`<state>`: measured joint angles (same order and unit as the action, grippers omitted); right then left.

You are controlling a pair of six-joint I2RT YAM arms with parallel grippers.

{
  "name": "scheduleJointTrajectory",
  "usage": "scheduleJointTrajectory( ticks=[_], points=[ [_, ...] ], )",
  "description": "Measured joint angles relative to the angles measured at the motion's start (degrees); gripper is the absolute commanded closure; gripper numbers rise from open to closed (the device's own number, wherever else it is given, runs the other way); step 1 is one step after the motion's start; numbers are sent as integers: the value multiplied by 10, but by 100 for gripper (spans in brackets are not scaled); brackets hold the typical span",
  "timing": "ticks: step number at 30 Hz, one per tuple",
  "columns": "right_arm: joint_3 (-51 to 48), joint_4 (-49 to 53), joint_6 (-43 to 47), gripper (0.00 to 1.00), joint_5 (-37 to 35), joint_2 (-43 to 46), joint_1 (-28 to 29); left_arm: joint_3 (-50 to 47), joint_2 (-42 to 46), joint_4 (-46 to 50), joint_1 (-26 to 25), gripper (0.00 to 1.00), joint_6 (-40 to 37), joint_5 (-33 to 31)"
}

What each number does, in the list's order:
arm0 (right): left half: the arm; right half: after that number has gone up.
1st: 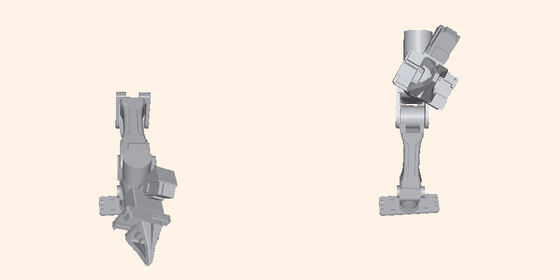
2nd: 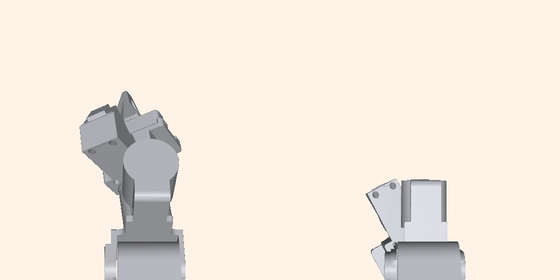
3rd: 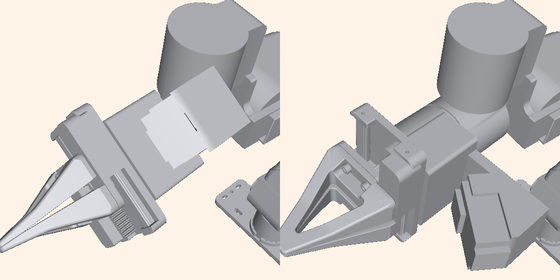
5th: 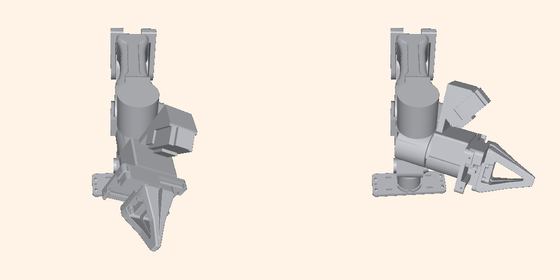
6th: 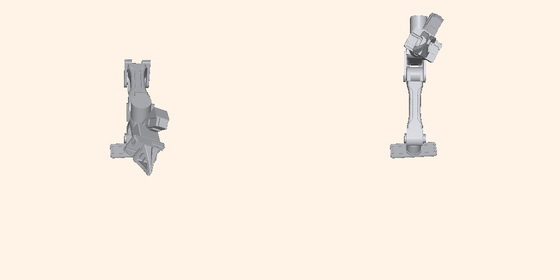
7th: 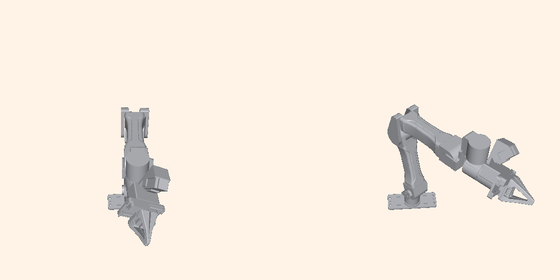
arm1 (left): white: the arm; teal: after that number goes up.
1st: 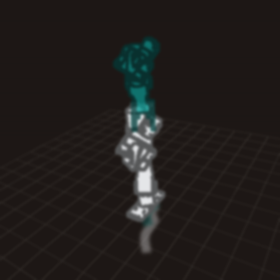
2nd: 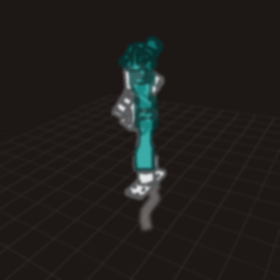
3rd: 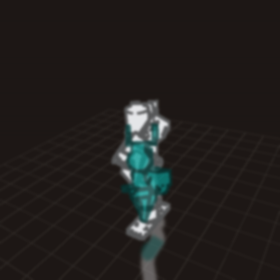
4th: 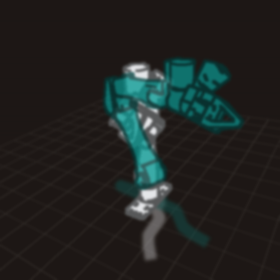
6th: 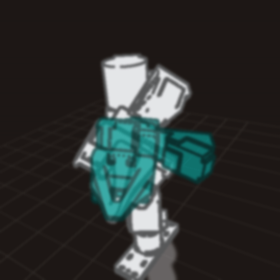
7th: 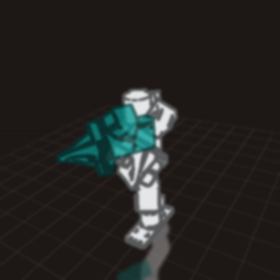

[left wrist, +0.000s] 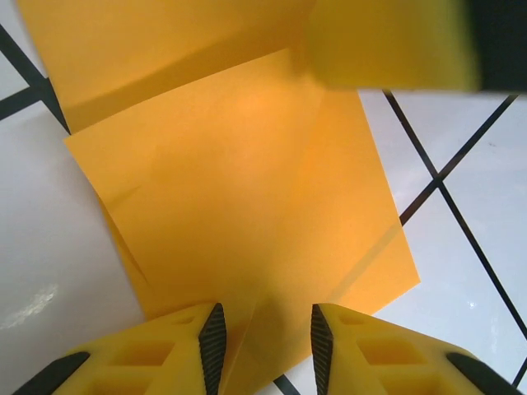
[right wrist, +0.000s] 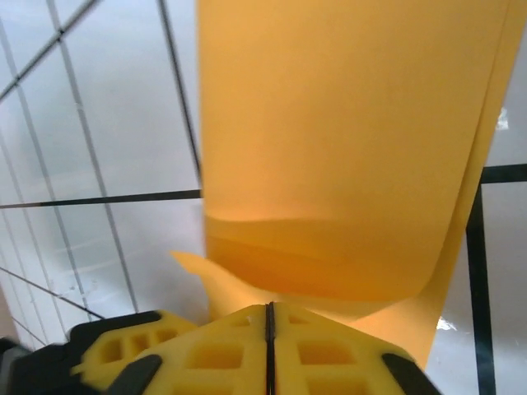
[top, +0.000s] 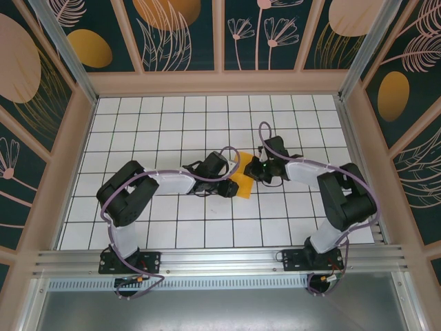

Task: Fold a paper plane with a square sheet of paper (fold left side to right side)
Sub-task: Fold the triangle a second time at the center of the table.

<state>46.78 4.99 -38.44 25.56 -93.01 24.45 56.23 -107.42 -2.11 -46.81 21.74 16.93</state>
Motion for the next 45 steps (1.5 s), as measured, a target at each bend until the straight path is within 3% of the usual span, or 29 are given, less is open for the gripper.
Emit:
scheduleJointTrajectory(
  ticks=[7,14,45],
  points=[
    [-8,-12,-13,98,16,18,29,0,-1,-1,0,68,0,0],
    [-9,-37,-31,98,19,-18,56,0,-2,-3,0,70,0,-2],
    [6,-20,20,94,-30,-64,53,0,-10,-14,0,71,0,-11]
  ],
)
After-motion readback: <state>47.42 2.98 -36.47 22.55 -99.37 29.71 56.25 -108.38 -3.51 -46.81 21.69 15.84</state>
